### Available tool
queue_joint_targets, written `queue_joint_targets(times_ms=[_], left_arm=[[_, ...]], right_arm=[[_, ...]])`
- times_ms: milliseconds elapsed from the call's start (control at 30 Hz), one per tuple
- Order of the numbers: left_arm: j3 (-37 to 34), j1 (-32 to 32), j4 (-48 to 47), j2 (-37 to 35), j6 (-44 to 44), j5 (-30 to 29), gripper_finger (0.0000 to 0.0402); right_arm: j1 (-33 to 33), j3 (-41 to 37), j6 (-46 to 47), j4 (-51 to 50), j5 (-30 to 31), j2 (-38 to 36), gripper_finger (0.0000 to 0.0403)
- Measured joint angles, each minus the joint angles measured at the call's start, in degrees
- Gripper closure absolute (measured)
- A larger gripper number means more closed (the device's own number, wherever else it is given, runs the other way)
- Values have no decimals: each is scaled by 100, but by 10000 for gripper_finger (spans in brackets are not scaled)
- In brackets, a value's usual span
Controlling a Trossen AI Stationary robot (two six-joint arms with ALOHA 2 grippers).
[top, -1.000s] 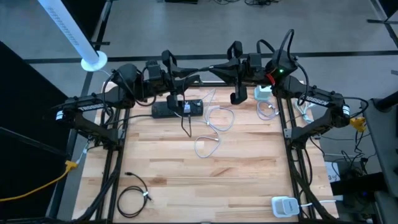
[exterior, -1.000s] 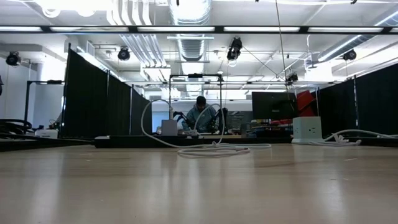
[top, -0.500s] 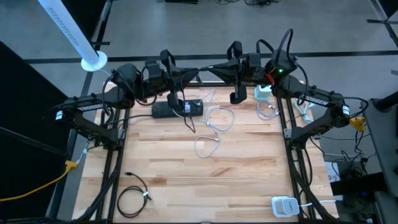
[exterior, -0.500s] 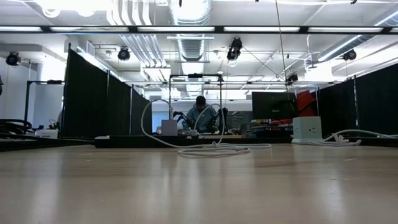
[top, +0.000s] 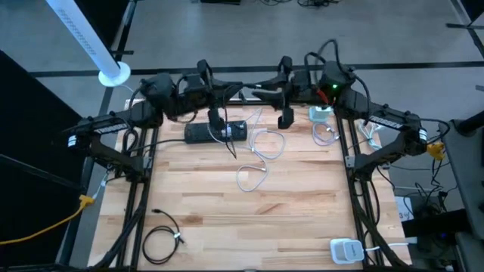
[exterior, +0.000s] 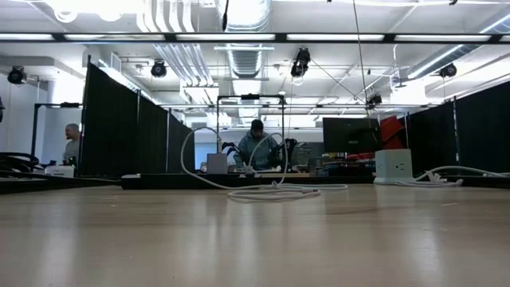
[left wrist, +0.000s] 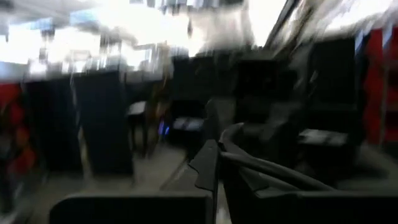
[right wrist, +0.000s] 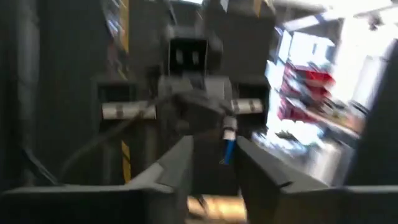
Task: Insert USB
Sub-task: Insert the top black charger cable into the black outlet extension
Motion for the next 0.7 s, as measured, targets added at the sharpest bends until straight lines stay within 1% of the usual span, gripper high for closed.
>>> queue_joint_targets(times_ms=[67,133,233,300,400,533,600,700], left_arm=[[426,225,-1023,173,53,2,401],[896,478,-2021,464,164,187,401],[1543,787,-3475,1085,378,475,401],[1888,917,-4165,1529,531,610,401],[2277,1029,-4866,2145,785,723,401],[2615,1059,-5464,2930,1159,750,401],[2758,1068,-5778,3273,1392,698,401],[3000,1087,-6206,3695,1845,425,401]], right_arm=[[-2,0,-189,-645,426,-216,261],[0,8,-369,-1238,815,-427,232],[2,14,-455,-2097,1167,-648,202],[2,9,-332,-2621,1281,-717,190],[2,10,-110,-3351,1428,-785,181],[2,11,185,-4192,1482,-672,182],[2,0,367,-4397,1460,-594,186],[11,0,623,-4404,1407,-645,191]])
